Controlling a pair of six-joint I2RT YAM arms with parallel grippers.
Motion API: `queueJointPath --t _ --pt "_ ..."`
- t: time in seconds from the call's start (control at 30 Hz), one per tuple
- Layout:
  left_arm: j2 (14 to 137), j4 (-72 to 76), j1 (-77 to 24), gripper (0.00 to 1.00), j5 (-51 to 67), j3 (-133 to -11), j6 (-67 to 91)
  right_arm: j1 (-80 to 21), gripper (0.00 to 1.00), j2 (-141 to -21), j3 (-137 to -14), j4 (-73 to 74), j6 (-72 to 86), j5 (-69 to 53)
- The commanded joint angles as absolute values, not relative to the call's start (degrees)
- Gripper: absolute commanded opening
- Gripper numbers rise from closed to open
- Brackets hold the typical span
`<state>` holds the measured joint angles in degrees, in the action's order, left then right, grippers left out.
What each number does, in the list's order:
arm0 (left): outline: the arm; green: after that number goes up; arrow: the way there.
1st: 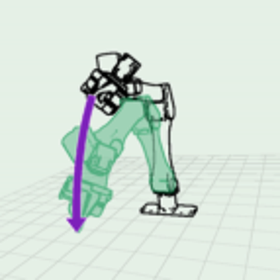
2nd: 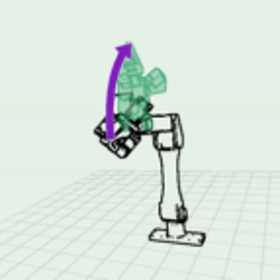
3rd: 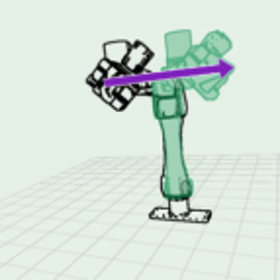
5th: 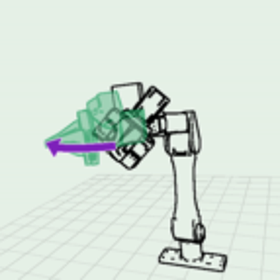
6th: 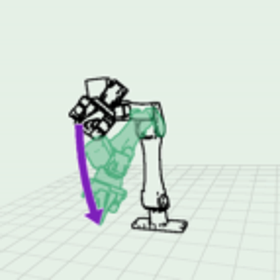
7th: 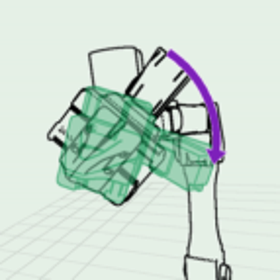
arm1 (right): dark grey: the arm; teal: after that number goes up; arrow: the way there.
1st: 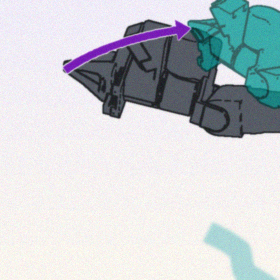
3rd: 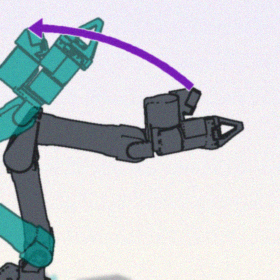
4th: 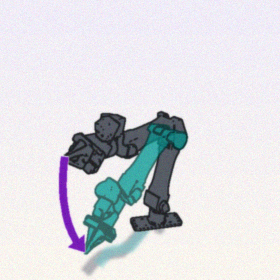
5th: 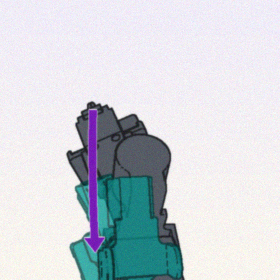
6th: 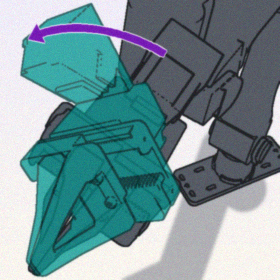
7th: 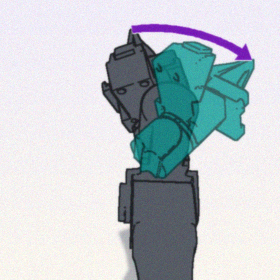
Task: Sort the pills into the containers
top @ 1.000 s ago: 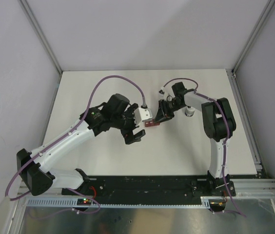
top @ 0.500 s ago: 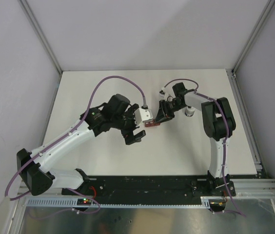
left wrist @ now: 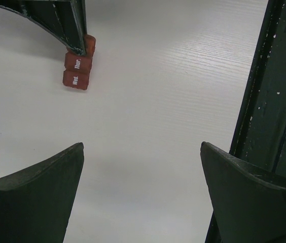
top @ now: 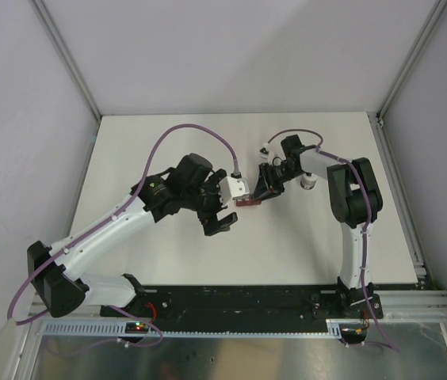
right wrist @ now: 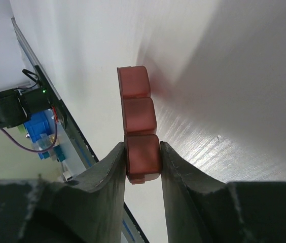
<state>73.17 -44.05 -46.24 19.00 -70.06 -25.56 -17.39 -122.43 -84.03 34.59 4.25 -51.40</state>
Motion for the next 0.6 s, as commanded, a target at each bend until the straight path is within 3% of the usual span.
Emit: queueJointPath --t 0.0,0.57 --pt "72.39 -43.01 -46.73 1.0 18.36 -69.37 -26.28 -17.12 0.36 -124.58 -85.5 35.88 2.71 -47.4" --pt "72.43 -43.03 -47.05 1.0 18.22 -69.08 -26.59 -16.16 0.45 -125.93 -86.63 37.35 1.81 -47.72"
